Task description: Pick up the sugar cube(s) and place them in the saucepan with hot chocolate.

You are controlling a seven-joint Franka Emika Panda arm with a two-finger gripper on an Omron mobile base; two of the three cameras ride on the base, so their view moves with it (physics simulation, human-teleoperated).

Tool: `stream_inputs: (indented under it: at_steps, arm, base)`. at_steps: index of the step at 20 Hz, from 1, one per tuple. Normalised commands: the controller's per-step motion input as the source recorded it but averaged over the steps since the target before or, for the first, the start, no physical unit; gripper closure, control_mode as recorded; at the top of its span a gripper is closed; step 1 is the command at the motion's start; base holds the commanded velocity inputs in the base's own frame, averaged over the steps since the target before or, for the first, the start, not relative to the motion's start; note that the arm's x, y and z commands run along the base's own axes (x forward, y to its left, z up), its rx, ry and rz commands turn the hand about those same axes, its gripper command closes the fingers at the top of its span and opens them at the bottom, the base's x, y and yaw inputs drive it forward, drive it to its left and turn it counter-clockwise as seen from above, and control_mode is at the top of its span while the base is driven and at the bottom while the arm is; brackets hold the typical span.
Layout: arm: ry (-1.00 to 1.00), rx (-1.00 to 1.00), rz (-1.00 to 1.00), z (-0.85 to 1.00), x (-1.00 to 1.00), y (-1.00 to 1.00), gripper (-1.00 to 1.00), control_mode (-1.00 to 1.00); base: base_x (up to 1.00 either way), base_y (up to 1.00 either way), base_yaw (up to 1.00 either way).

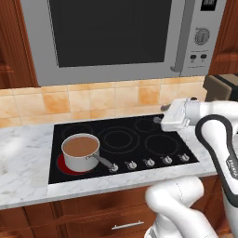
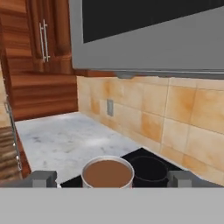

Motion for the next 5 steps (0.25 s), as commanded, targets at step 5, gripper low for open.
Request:
stream_inputs:
  at_steps: [5]
  arm:
    - [0.01,0.00,-0.05,-0.06,-0.06,-0.46,-1.00,-1.00]
  base:
    - [0.00,0.00,0.00]
